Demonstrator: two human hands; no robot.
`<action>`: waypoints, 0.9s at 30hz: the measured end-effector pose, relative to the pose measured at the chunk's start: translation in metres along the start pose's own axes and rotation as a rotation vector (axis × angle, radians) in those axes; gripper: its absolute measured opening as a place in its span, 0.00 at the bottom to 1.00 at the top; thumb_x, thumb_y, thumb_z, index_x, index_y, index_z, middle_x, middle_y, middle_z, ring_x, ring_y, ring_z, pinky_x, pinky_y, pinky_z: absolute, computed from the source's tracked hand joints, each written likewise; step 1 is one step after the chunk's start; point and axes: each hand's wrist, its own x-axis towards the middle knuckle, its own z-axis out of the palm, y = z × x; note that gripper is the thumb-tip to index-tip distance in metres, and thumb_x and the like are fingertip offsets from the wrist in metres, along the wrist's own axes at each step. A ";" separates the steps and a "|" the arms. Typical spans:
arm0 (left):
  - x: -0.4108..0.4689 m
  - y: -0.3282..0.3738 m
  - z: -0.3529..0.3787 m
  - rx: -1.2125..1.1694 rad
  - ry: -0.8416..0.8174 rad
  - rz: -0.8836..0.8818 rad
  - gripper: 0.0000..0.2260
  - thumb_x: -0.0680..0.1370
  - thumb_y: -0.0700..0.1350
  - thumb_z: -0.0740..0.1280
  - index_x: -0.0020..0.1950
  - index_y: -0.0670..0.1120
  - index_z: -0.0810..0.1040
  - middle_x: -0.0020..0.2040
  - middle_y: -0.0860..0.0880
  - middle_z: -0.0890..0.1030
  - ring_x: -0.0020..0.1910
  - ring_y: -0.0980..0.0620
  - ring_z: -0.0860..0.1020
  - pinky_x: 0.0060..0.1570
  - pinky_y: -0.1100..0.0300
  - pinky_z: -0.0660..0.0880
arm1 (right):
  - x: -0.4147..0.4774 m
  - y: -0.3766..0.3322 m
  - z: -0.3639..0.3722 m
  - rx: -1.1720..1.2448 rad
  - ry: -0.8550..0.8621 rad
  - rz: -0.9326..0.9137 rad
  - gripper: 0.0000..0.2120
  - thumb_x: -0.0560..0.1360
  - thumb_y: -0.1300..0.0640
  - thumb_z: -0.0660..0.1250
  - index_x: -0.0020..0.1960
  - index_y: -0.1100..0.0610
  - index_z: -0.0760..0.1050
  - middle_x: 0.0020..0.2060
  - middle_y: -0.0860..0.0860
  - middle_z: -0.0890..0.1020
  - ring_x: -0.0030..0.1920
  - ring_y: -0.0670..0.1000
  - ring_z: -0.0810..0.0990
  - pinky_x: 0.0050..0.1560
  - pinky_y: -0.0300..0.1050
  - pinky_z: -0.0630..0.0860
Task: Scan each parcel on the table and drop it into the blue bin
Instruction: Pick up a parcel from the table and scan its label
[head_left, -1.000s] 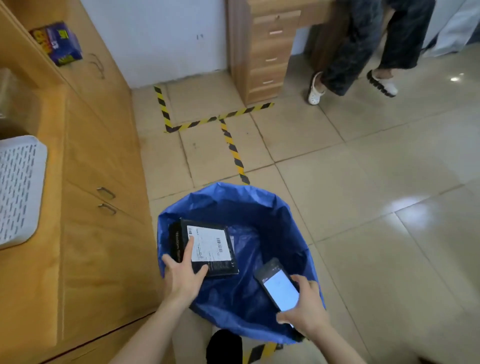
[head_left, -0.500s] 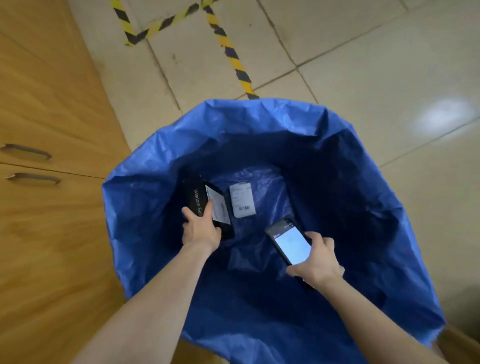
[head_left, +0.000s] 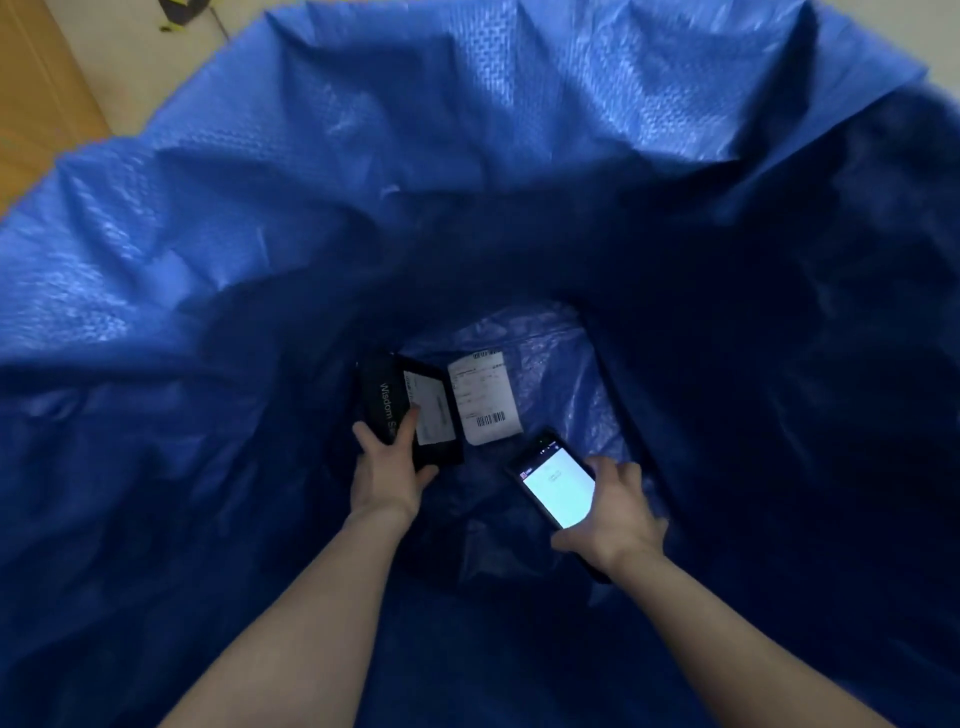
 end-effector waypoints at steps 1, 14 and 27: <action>0.004 -0.001 0.004 0.002 -0.019 -0.009 0.34 0.78 0.48 0.68 0.77 0.62 0.51 0.65 0.46 0.53 0.53 0.46 0.71 0.57 0.54 0.74 | 0.004 0.000 0.002 0.009 0.006 0.000 0.47 0.58 0.51 0.78 0.71 0.45 0.58 0.62 0.48 0.61 0.61 0.52 0.72 0.62 0.55 0.65; -0.038 0.033 -0.041 0.250 -0.249 -0.033 0.28 0.78 0.52 0.66 0.75 0.52 0.59 0.68 0.42 0.67 0.63 0.42 0.71 0.59 0.50 0.74 | -0.049 0.005 -0.035 0.023 0.040 0.003 0.47 0.58 0.50 0.78 0.71 0.45 0.58 0.62 0.47 0.61 0.60 0.52 0.73 0.61 0.54 0.67; -0.224 0.133 -0.147 0.169 -0.117 0.132 0.11 0.78 0.48 0.63 0.60 0.52 0.74 0.51 0.50 0.78 0.47 0.49 0.77 0.42 0.58 0.74 | -0.236 0.039 -0.155 0.181 0.181 -0.122 0.47 0.56 0.50 0.75 0.70 0.42 0.55 0.58 0.43 0.60 0.59 0.47 0.71 0.59 0.49 0.67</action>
